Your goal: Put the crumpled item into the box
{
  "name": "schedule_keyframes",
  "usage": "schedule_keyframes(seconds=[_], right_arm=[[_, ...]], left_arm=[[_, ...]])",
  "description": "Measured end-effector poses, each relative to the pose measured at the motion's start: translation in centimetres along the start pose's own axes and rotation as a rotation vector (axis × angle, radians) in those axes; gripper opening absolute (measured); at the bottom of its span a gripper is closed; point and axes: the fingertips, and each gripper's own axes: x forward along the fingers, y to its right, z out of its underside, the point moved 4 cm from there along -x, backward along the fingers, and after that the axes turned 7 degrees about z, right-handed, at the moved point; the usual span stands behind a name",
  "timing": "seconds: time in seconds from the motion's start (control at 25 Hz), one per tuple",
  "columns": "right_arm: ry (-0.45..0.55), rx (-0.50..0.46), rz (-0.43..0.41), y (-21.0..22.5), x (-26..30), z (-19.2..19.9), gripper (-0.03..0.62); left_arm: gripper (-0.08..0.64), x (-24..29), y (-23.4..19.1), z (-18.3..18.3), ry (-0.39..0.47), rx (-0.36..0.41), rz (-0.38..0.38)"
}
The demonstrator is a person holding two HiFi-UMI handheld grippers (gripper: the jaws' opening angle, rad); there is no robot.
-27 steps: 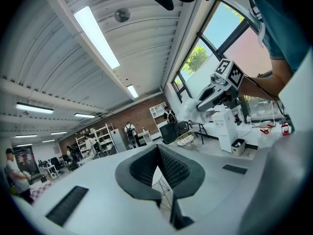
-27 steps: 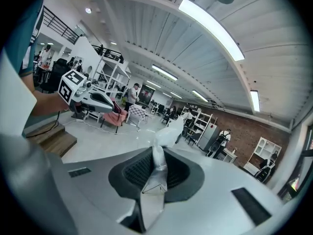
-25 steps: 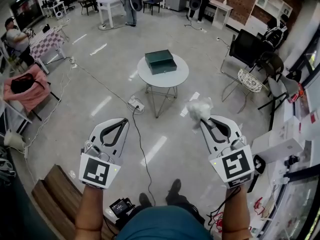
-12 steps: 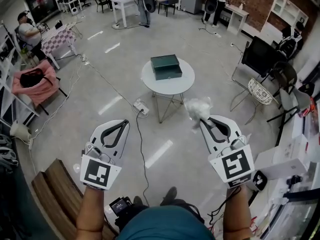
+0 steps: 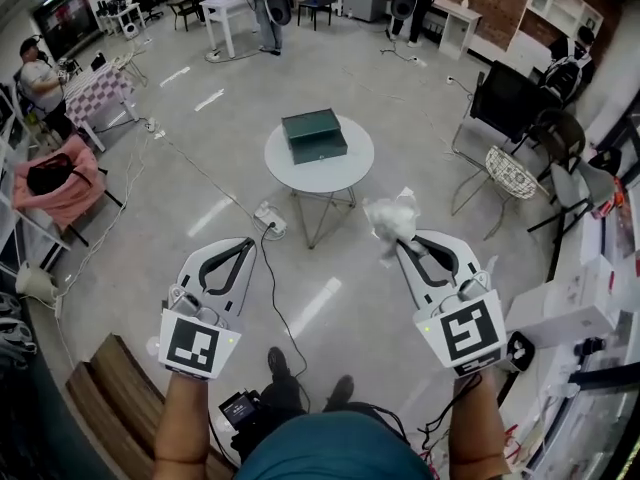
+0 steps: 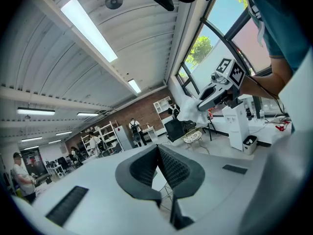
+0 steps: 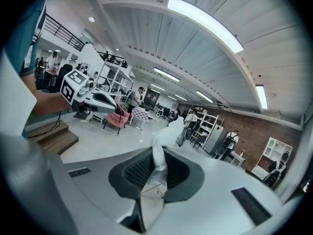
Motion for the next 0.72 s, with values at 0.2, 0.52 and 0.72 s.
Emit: schedule_keyframes(seconds=[0.2,0.52,0.72], right_arm=[[-0.037,0.008,0.052,3.4,3.9,-1.8,0.067],[-0.098,0.034,0.153,1.2,12.4,-7.5,0.067],[-0.116,0.036,0.198,0.0,17.1,-9.9,0.067]], left_arm=[[0.018,5.0,-5.3,-0.5,0.026,0.005,0.07],[0.018,6.8,-16.5,3.0,0.106,0.018,0.159],[0.018,7.5,-21.8,5.5,0.129,0.018,0.194]])
